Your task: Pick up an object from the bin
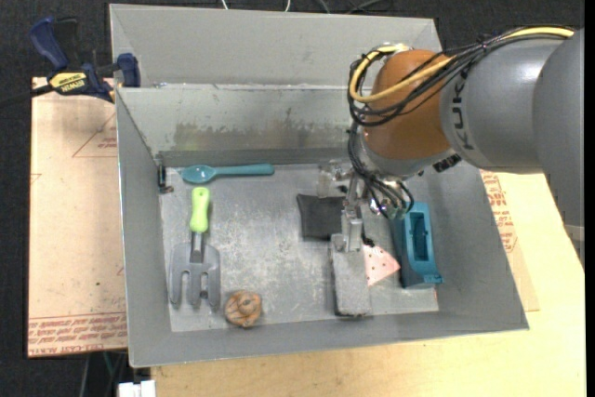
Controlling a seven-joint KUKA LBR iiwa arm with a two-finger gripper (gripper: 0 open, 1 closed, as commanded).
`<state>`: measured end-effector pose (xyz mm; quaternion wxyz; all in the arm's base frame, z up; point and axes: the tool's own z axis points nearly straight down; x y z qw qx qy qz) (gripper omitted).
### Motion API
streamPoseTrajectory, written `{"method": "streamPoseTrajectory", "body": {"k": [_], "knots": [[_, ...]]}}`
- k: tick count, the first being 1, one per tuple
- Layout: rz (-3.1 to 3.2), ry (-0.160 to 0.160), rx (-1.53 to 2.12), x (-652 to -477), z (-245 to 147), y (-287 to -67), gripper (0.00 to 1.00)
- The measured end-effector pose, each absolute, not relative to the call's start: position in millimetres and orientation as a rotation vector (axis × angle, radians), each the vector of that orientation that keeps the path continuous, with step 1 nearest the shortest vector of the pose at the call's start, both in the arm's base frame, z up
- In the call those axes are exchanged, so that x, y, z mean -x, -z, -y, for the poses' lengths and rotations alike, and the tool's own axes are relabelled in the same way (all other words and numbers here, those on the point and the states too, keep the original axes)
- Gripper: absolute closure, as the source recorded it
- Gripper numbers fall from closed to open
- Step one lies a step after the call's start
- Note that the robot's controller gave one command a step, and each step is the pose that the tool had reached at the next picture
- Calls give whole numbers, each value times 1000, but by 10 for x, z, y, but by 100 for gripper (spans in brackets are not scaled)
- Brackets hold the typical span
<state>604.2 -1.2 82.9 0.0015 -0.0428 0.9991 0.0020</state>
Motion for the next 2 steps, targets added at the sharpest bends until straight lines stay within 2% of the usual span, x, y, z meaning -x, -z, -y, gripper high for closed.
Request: {"method": "streamPoseTrajectory", "body": {"k": [1,2], "knots": [[-3119,-10,-285,-6028,0,-742,0],[-3129,-9,129,-6052,1,-798,100]]}}
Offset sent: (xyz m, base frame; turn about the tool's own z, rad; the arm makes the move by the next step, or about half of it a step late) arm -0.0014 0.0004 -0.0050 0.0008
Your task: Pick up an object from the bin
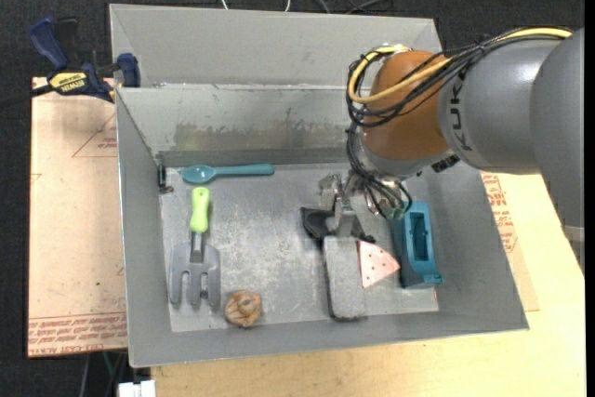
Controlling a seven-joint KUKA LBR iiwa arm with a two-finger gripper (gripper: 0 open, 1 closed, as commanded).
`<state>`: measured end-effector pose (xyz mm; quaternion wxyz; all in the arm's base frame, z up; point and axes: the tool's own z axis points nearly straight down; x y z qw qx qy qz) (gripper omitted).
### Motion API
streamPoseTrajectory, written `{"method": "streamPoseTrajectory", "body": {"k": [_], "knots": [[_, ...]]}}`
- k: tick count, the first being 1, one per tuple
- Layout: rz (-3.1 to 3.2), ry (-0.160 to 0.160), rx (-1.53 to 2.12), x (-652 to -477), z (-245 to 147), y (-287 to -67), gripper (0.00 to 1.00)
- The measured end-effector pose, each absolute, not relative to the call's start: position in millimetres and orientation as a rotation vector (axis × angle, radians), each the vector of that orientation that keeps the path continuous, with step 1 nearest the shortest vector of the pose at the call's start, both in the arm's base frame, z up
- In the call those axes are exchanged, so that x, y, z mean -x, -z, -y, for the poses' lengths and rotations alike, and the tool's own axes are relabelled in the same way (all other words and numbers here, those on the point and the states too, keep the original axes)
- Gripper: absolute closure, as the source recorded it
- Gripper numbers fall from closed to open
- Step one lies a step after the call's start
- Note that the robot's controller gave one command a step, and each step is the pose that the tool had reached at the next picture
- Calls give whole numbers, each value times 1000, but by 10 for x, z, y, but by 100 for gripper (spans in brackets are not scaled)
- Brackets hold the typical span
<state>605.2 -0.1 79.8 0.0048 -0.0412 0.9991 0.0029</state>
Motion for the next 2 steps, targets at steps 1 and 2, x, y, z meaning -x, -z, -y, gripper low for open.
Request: {"method": "streamPoseTrajectory", "body": {"k": [1,2], "knots": [[-3129,-9,129,-6052,1,-798,100],[-3136,-10,128,-6028,-1,-966,100]]}}
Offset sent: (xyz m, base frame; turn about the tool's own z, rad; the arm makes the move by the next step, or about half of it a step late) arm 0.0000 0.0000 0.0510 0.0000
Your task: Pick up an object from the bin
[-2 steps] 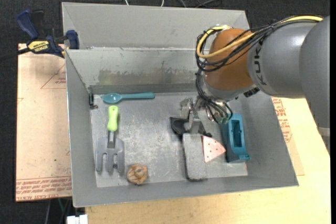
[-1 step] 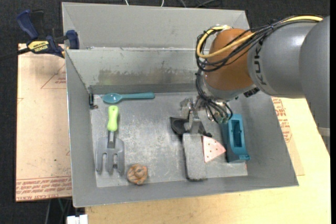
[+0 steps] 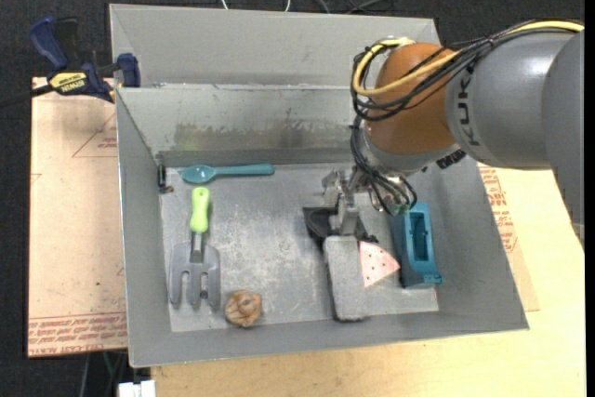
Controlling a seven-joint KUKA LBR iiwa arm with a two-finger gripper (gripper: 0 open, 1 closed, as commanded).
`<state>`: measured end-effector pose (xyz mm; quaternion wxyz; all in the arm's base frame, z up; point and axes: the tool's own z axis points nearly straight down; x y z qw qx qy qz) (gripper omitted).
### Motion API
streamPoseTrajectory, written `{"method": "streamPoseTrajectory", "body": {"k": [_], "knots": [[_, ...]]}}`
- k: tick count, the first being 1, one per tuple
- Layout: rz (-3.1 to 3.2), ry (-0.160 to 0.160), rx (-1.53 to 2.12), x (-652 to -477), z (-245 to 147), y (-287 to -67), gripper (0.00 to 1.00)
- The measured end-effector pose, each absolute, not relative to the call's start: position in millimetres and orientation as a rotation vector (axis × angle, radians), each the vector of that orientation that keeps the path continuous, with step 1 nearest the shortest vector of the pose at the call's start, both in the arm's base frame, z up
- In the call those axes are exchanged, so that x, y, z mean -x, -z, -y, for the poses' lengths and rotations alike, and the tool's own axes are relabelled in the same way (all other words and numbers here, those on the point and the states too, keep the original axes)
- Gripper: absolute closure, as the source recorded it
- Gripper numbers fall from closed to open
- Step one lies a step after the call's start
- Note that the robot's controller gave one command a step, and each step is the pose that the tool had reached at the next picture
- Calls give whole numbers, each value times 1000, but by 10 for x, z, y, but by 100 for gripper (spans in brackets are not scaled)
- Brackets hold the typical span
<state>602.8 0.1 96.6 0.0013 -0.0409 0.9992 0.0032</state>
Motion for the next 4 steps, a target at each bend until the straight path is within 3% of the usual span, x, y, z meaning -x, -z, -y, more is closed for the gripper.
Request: {"method": "streamPoseTrajectory", "body": {"k": [1,2,4], "knots": [[-3131,-10,127,-6042,-4,-1284,100],[-3129,-11,126,-6048,-7,-1437,100],[-3131,-12,125,-6046,-14,-2105,100]]}}
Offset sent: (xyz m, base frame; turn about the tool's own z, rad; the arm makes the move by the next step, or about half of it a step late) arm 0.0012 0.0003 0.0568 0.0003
